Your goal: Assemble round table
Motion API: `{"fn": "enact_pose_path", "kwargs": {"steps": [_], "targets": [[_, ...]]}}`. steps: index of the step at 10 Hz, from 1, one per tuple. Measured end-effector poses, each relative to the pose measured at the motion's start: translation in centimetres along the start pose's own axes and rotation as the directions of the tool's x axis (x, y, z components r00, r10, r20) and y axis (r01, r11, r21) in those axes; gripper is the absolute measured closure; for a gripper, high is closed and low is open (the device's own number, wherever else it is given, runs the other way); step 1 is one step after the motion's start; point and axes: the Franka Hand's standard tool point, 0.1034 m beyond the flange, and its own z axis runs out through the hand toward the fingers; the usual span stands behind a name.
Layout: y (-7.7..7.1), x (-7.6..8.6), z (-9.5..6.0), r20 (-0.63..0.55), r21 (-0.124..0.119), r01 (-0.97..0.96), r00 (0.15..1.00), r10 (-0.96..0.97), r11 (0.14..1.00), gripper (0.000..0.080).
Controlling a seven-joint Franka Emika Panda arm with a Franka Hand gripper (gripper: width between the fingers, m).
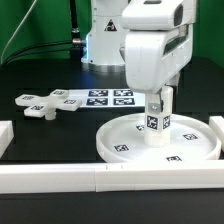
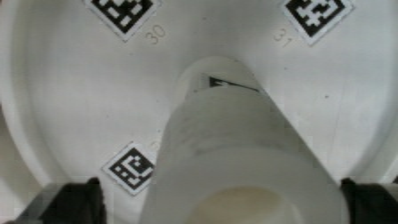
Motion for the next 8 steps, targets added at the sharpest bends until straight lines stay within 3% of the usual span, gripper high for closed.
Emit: {"fn": "enact_pose_path", "kwargs": {"steps": [5,7,8], "targets": [[0.05,-0.33,0.07,0.009,-0.001,0.161,0.987,-0.161,0.987,0.0151],[0.15,-0.56,0.08,0.010,-0.001,0.153,0.988,-0.153,0.988,0.0392],[0.16,-0.58,0.08,0.010,-0.001,0.152,0.988,-0.152,0.988,0.0392]]}}
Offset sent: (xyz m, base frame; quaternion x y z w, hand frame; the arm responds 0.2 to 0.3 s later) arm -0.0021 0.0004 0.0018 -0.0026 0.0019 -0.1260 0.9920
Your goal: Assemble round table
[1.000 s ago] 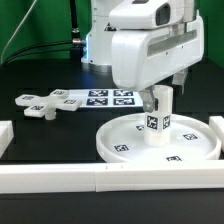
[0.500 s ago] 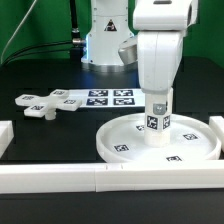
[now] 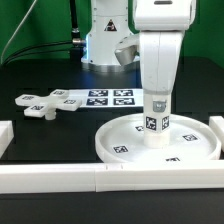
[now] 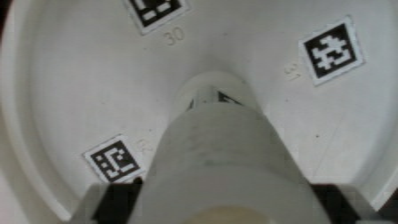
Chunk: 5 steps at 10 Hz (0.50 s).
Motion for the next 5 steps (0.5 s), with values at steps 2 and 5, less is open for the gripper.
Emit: {"fn": "enact_pose_path", "kwargs": {"steps": [2,5], "targets": [[0.00,0.00,0.00,0.000,0.000,-0.001,1.000,0.001,1.000,0.0392],[-0.13,0.10,0.04,0.000,0.005,-0.183,0.983,0.183,0.983,0.0392]]}}
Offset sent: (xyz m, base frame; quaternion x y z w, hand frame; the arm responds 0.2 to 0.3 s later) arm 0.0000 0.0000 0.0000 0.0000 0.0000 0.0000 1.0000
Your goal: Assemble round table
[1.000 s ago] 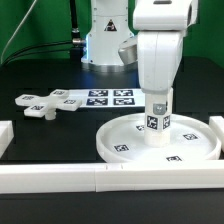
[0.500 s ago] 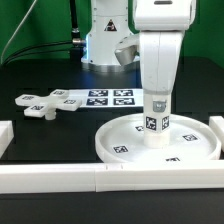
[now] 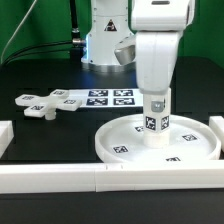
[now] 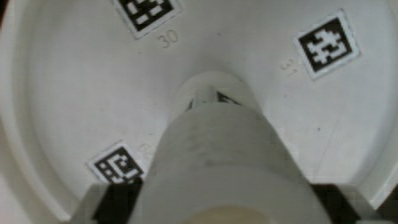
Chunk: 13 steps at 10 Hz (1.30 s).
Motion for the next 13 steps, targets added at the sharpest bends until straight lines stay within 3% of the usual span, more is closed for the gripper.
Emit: {"fn": "enact_pose_path", "kwargs": {"steps": [4,8,12,13], "targets": [[-0.15,0.07,0.03,-0.001,0.010,-0.383,0.924,0.383,0.924,0.0390],[-0.09,0.02,0.02,-0.002,0.013,-0.585,0.811,0.585,0.811,0.0390],[-0.13,-0.22,0.09,0.008,0.022,-0.866,0.500,0.866,0.500,0.0390],[-0.15,-0.28,0.12,0.011,0.023,-0.925,0.381,0.925,0.380,0.0390]]}}
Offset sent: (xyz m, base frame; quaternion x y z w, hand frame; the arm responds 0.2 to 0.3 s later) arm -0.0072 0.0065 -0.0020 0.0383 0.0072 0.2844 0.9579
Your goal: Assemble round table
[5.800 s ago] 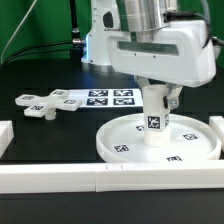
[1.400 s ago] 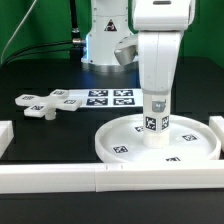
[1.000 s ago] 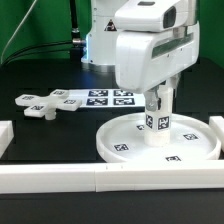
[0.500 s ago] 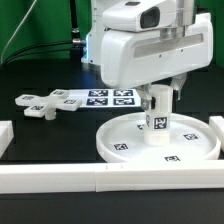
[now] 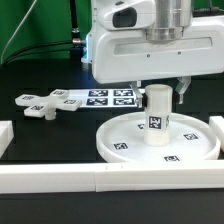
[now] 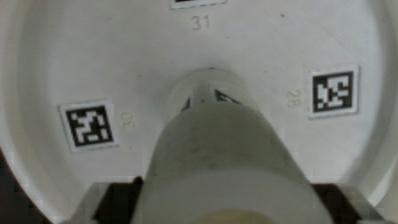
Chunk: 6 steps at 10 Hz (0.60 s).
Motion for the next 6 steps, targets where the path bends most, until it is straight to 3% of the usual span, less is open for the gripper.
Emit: {"fn": "enact_pose_path", "kwargs": {"steps": [6], "targets": [[0.21,0.12,0.01,-0.006,0.013,-0.328,0.945,0.328,0.945,0.0390]]}}
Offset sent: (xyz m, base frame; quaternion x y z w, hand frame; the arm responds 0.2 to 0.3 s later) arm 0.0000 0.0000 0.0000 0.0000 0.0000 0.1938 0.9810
